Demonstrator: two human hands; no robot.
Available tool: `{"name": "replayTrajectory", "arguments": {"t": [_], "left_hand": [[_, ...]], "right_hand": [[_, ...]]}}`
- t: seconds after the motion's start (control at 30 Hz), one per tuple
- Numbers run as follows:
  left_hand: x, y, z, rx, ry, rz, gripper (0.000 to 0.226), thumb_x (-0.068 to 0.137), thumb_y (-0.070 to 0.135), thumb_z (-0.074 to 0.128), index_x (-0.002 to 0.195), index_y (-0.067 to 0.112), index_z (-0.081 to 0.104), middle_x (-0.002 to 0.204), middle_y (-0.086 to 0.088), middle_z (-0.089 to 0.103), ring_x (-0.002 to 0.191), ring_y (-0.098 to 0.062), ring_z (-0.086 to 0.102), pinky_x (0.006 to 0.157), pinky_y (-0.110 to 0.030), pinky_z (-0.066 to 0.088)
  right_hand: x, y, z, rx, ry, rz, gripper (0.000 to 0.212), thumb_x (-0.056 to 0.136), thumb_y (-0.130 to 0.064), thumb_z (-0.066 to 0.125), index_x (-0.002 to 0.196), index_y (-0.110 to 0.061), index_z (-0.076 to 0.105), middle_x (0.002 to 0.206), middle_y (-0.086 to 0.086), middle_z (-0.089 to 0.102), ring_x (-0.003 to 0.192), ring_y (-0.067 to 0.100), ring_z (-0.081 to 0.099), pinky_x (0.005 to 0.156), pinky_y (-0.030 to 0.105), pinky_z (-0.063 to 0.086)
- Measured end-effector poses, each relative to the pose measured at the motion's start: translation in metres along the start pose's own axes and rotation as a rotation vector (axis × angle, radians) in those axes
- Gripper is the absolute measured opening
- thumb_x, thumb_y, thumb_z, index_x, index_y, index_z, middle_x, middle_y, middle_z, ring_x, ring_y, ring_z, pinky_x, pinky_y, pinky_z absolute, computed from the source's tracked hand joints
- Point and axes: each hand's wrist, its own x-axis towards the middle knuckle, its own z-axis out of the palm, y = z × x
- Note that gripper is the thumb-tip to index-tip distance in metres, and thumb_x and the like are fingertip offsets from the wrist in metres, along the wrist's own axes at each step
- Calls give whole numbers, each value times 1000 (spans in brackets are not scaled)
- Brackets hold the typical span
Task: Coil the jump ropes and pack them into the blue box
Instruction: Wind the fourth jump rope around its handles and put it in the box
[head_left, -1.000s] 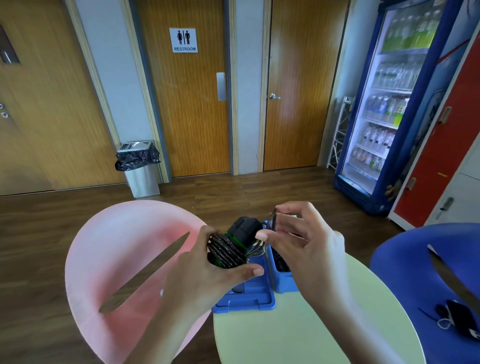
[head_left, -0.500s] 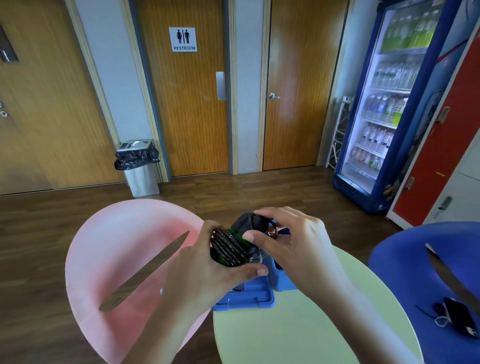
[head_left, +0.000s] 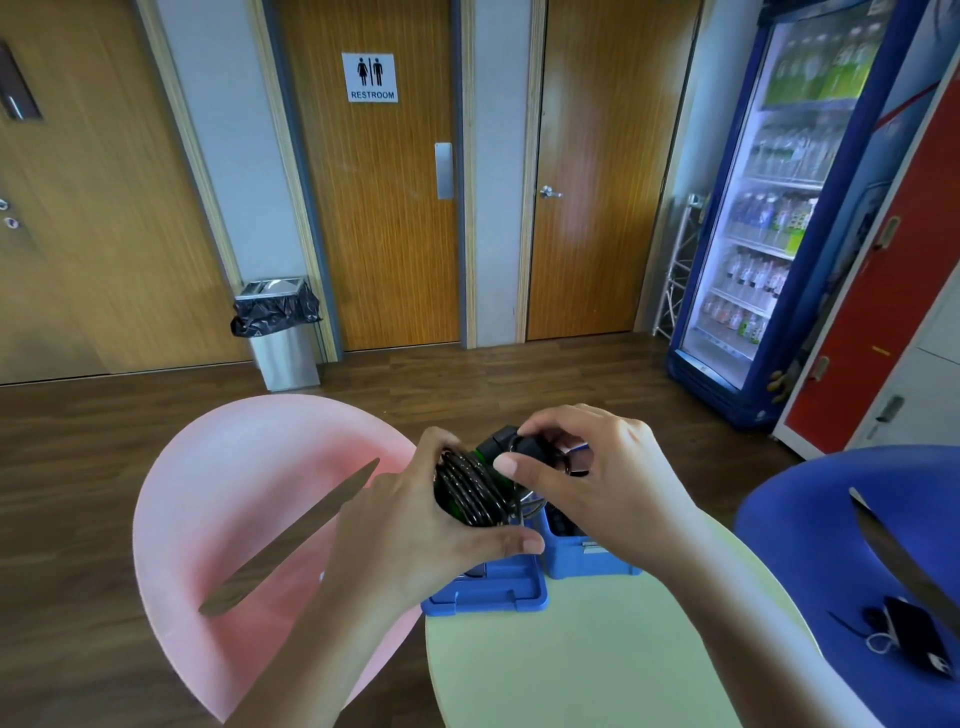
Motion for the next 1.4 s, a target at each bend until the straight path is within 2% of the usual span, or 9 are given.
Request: {"name": "replayTrajectory", "arguments": {"t": [0.3,0.47,0.6,0.7,0.93,1.1,1.2,1.3,1.4], "left_hand": [[-1,-7,2,23,-10,22,92,26,93,55,99,40,40,75,13,64,78,-9,61,69,-35,52],[1,-4,1,76,14,35,86,32,88,63,97,37,39,69,11,63,76,-14,62,68,-35,52],[5,-5,3,133,-8,24,84,35,86,64,100,40,37,73,15,62,83,-14,63,74,-36,53],[6,-8,5,138,-19,30,84,36,87,65,98,40,36,72,16,62,81,-13,64,72,-36,53],[9,-13,5,210,-28,67,91,32,89,63,104,41,37,75,15,64,79,-12,63,70,-34,53],[8,-18,10,276,-11,78,94,31,92,58,106,40,36,79,14,67,78,-11,65,67,-32,52],[4,-18,11,303,0,109,94,36,94,58,110,41,34,86,15,68,83,-11,67,59,-27,43],[1,-19,11,305,-2,148,93,42,93,57,115,42,31,96,16,67,86,-9,65,59,-26,39],[0,-18,15,300,8,182,95,41,92,57,118,43,30,104,15,65,92,-8,63,67,-28,47]], "right_hand": [[-3,4,11,132,-16,137,23,72,-50,73,81,-29,71,71,-16,69,69,-5,63,61,7,46],[-2,0,12,163,-31,140,22,74,-49,72,75,-28,70,70,-14,68,61,-2,61,53,7,42],[3,1,13,244,-123,232,32,74,-59,65,78,-28,72,72,-1,72,70,15,70,67,29,58],[2,4,20,344,-159,276,40,71,-65,63,81,-28,73,79,2,74,79,19,72,82,43,58],[3,2,29,503,-224,346,54,65,-61,64,85,-11,72,92,16,71,92,31,69,89,50,54],[0,2,28,555,-334,386,30,89,-32,63,96,-4,70,88,11,68,82,18,68,85,39,58],[0,4,17,516,-387,345,24,89,-37,60,105,-21,70,92,6,72,86,14,70,81,31,59],[1,13,10,427,-187,348,32,81,-52,61,108,-35,57,75,1,73,76,18,72,81,41,59],[6,25,11,132,21,342,40,79,-70,44,100,-37,52,79,5,67,79,16,63,83,40,53]]}}
